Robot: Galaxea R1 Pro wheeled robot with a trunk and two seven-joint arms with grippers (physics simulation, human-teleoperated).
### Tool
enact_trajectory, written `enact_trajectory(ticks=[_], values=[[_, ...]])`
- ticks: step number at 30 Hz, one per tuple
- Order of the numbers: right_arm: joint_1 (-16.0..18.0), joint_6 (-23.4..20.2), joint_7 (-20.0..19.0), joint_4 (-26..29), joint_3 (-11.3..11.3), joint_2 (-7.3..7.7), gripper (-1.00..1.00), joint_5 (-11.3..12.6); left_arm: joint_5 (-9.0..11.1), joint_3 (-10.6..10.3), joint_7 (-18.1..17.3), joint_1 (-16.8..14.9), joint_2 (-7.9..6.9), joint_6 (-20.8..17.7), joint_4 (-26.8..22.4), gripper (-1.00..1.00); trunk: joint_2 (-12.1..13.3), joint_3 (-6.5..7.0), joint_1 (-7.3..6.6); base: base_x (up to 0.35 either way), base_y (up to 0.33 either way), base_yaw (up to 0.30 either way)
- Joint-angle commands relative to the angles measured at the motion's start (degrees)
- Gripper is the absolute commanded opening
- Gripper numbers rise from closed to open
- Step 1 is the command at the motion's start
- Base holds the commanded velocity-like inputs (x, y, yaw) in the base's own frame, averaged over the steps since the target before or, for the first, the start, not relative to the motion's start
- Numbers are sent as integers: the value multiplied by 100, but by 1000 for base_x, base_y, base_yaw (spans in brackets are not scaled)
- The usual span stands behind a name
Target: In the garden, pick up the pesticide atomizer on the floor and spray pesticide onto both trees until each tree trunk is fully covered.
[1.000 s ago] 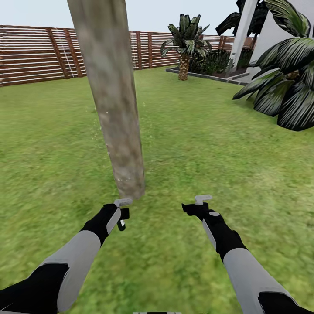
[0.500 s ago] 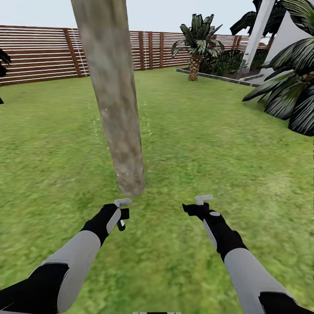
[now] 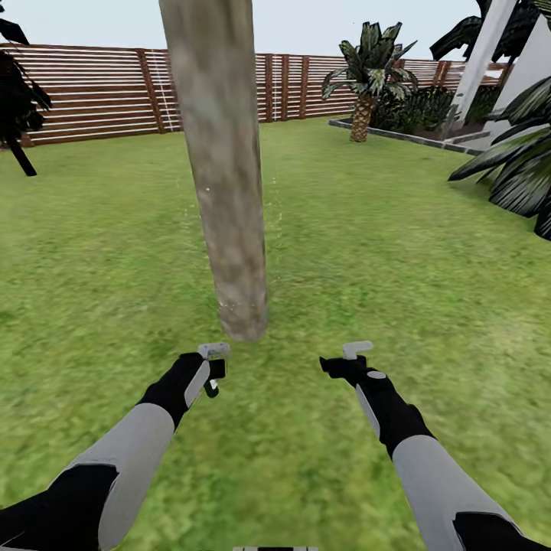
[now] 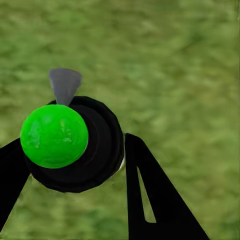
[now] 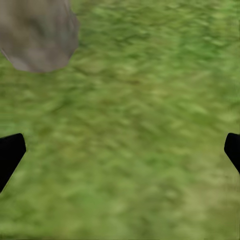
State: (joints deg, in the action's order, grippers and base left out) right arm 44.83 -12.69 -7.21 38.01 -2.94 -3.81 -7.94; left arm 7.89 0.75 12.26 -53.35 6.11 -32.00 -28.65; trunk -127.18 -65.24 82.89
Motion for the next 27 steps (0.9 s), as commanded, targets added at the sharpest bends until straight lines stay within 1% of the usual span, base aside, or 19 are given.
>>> enact_trajectory(ticks=[1,2,3,4,6,7,8,10,11,12,15,16,17,18,20,21,23,24,27], values=[[0,-32,-44,12,-31,-5,100,-59,74,9,40,3,-14,-48,-222,-100,-2,-7,-1,0,0,268],[0,-32,-44,9,-31,-5,100,-59,78,15,36,6,-32,-197,-449,-100,-2,-9,-1,0,0,264],[0,-32,-44,7,-31,-5,100,-59,77,21,34,0,-48,-520,-698,-100,-2,-11,-1,0,0,195],[0,-32,-44,10,-31,-4,100,-59,79,26,32,-12,-54,-930,-997,-100,-2,-12,-1,0,0,104],[0,-32,-44,23,-38,13,100,-59,94,29,27,-35,-52,-1756,-1787,-100,-2,-12,-1,0,0,40],[0,-32,-44,41,-45,22,100,-59,114,33,25,-73,-50,-2341,-2412,-100,-2,-12,-1,0,0,7],[0,-32,-44,49,-47,26,100,-59,116,36,28,-124,-49,-2499,-2599,-100,-2,-12,-1,0,0,3],[0,-32,-44,55,-48,29,100,-59,114,38,30,-335,-49,-2594,-2641,-100,-2,-12,-1,0,0,1],[0,-32,-44,56,-50,29,100,-59,114,34,31,-556,-45,-2627,-2597,-100,-2,-12,-1,0,0,0],[1,-32,-44,58,-55,29,100,-59,113,33,31,-898,-51,-2657,-2373,-100,-2,-12,-1,0,0,0],[0,-32,-44,65,-57,30,100,-59,110,37,31,-1553,-70,-2684,-1663,-100,-2,-12,-1,0,0,0],[3,-32,-44,66,-57,30,100,-59,111,40,31,-1736,-107,-2686,-1471,-100,-2,-12,-1,0,0,0],[1,-32,-44,66,-58,31,100,-59,115,45,31,-1870,-199,-2688,-1310,-100,-2,-12,-1,0,0,0],[2,-32,-44,66,-58,30,100,-59,116,57,31,-1876,-248,-2689,-1263,-100,-2,-12,-1,0,0,0],[0,-32,-44,66,-58,31,100,-59,113,46,31,-1800,-278,-2689,-1236,-100,-2,-12,-1,0,0,0],[0,-32,-44,66,-58,32,100,-59,110,31,31,-1674,-282,-2687,-1229,-100,-2,-12,-1,0,0,0],[0,-32,-44,66,-58,32,100,-59,94,8,26,-1219,-265,-2669,-1223,-100,-2,-12,-1,0,0,0],[0,-32,-44,66,-58,32,100,-59,92,6,24,-1091,-259,-2662,-1226,-100,-2,-12,-1,0,0,0],[0,-32,-44,66,-58,35,100,-59,84,3,23,-922,-264,-2662,-1301,-100,-2,-12,-1,0,0,0]])
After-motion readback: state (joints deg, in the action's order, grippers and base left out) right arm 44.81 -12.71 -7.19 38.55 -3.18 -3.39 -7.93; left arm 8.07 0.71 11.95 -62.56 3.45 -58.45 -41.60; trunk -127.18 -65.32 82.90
